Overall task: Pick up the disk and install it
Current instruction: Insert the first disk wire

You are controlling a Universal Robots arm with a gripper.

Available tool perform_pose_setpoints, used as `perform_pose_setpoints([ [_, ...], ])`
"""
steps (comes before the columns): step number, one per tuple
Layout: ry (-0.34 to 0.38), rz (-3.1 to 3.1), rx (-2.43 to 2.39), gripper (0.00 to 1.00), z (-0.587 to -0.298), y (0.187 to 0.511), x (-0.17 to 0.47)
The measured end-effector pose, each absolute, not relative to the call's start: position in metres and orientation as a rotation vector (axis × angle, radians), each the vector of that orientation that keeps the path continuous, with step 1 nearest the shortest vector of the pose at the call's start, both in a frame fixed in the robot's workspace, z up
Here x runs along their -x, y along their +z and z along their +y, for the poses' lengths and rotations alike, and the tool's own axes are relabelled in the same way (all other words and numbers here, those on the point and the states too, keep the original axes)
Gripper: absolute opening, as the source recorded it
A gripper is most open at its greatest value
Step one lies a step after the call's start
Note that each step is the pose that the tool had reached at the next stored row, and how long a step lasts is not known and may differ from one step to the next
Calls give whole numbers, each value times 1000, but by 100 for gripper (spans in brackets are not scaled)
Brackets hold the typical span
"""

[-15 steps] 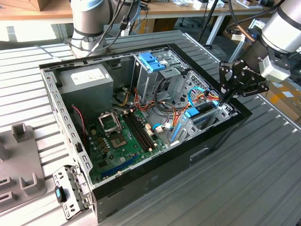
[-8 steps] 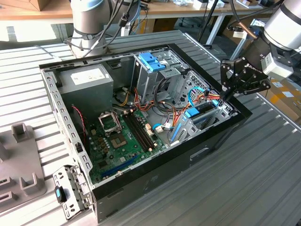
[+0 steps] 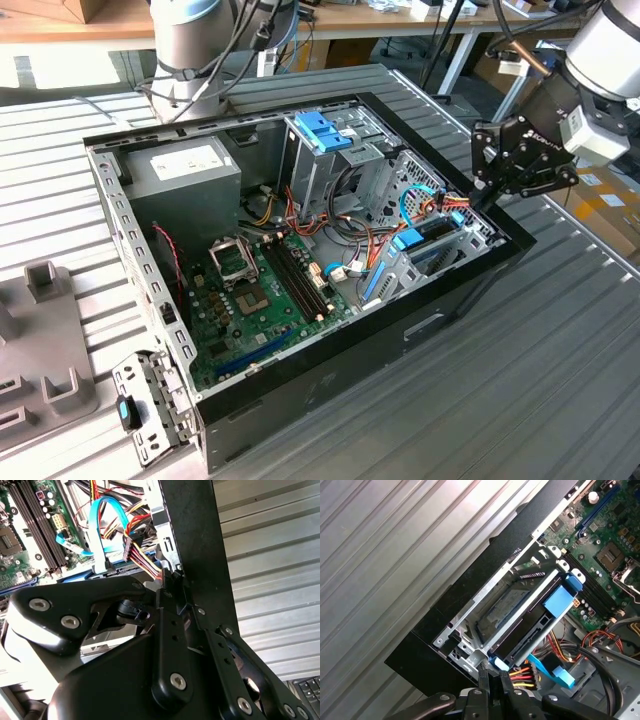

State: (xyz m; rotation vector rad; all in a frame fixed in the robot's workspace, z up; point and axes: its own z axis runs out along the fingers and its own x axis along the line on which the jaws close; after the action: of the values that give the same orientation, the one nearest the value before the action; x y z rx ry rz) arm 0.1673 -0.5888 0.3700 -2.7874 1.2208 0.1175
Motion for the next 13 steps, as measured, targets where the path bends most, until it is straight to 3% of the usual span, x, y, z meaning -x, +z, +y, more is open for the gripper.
perform_pose_setpoints([
  [13,118,1223,2785,20,-589,373,-158],
])
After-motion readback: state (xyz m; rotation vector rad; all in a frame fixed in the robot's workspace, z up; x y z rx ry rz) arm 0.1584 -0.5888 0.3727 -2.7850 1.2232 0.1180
